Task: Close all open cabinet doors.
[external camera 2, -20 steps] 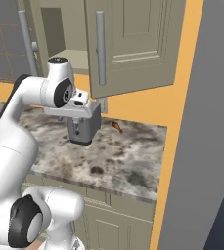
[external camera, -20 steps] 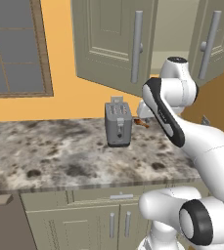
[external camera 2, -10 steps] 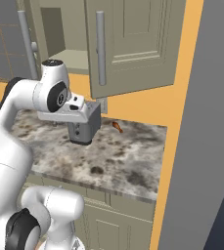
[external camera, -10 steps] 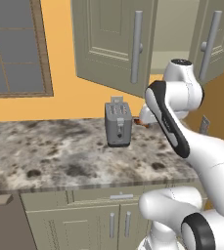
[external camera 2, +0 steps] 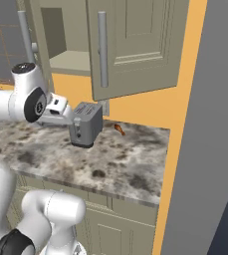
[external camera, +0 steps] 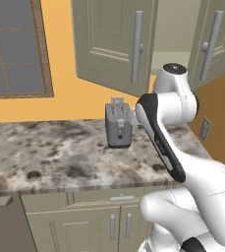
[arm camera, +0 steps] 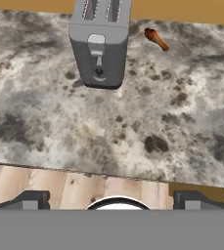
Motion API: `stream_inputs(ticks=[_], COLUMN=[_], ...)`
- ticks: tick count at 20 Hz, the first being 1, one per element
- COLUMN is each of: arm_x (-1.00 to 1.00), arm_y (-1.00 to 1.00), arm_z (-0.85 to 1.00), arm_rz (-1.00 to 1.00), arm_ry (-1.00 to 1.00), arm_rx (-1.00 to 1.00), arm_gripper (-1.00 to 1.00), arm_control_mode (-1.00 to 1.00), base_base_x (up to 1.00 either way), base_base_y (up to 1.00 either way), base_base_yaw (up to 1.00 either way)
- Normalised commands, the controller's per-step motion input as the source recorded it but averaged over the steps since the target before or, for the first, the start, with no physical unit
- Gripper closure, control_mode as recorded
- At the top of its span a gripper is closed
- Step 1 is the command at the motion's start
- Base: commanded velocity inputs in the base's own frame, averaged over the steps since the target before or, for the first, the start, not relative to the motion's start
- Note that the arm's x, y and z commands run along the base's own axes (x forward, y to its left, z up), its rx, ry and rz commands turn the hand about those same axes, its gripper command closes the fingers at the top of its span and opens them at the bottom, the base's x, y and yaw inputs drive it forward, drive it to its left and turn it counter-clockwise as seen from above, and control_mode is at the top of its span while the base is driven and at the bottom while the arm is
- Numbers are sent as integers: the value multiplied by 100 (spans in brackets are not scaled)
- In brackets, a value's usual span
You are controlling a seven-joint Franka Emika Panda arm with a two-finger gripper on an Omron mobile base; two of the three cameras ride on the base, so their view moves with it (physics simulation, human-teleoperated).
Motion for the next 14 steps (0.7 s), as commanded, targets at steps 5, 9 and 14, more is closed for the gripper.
stream_inputs(ticks=[5,9,14], arm_x=[-7,-3,0], arm_y=[49,47,44], arm_z=[22,31,33], arm_rz=[-29,-23,-22], arm_ry=[-29,-17,-16], arm_rx=[0,0,0], arm_gripper=[-100,-100,-100], arm_control_mode=[-100,-100,-100], base_base_x=[0,0,0], base_base_y=[0,0,0], base_base_yaw=[0,0,0])
